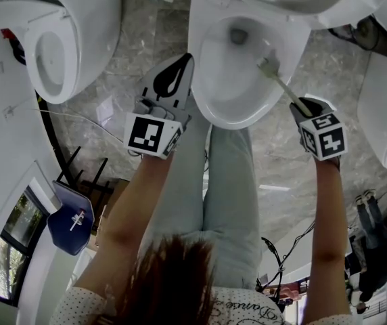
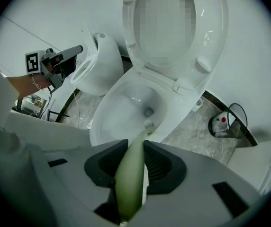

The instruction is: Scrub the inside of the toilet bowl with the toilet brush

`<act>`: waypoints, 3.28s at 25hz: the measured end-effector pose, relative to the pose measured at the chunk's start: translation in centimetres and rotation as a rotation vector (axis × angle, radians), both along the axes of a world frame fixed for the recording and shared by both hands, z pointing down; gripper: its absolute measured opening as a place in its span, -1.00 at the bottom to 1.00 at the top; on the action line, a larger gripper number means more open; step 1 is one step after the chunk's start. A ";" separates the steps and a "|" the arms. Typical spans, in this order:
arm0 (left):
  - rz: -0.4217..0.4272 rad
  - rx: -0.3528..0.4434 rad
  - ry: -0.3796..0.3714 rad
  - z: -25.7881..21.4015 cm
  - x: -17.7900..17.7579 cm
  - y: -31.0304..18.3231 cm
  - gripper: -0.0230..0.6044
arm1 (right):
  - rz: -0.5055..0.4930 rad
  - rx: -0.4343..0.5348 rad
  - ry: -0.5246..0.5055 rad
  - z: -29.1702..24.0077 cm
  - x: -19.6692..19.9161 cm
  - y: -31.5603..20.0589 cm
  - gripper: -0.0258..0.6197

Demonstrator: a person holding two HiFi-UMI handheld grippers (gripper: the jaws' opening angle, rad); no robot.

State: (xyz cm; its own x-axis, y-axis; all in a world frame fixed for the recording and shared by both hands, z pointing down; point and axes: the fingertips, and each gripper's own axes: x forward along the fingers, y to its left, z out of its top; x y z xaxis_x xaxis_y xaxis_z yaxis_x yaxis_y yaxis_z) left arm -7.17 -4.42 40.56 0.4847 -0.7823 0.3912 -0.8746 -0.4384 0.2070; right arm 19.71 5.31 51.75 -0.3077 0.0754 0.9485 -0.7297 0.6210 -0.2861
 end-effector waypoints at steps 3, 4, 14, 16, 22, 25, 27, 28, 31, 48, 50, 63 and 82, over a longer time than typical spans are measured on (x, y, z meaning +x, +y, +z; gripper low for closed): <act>-0.005 -0.003 -0.001 0.3 0.0 -0.1 -0.92 | -0.019 0.022 0.008 0.1 0.1 -1.6 -0.56; -0.007 -0.004 -0.002 0.3 -0.1 -0.2 -0.92 | -0.029 0.031 0.011 0.2 0.1 -2.0 -0.56; -0.023 -0.003 -0.002 0.5 -0.6 -0.5 -0.92 | -0.129 0.123 0.043 0.7 -0.3 -4.6 -0.56; -0.025 -0.005 -0.004 0.6 -0.7 -0.4 -0.92 | -0.137 0.137 0.043 1.0 -0.5 -5.2 -0.56; -0.034 -0.013 -0.004 0.8 -1.2 -0.2 -0.92 | -0.153 0.157 0.041 2.0 -1.3 -6.3 -0.56; -0.034 -0.017 -0.003 1.0 -1.4 0.0 -0.92 | -0.180 0.144 0.054 2.3 -1.7 -5.4 -0.56; -0.035 -0.020 -0.003 1.0 -1.5 0.2 -0.92 | -0.183 0.126 0.060 2.4 -1.8 -4.5 -0.56; -0.036 -0.021 -0.003 1.0 -1.6 0.3 -0.92 | -0.181 0.113 0.060 2.4 -1.7 -3.9 -0.56; -0.037 -0.023 -0.003 1.1 -1.8 0.3 -0.92 | -0.174 0.071 0.053 2.4 -1.7 -2.0 -0.56; -0.017 -0.023 -0.008 1.1 -2.0 0.7 -0.92 | -0.102 -0.029 -0.007 2.5 -3.0 4.1 -0.56; -0.014 -0.021 -0.008 1.1 -2.0 0.8 -0.92 | -0.099 -0.038 -0.018 2.4 -3.4 5.0 -0.56; 0.017 -0.017 -0.011 1.2 -1.0 1.0 -0.92 | -0.001 -0.092 -0.088 2.1 -5.4 8.7 -0.56; 0.022 -0.014 -0.006 1.3 -0.9 2.3 -0.92 | 0.524 -0.215 -0.344 1.9 -9.7 10.5 -0.55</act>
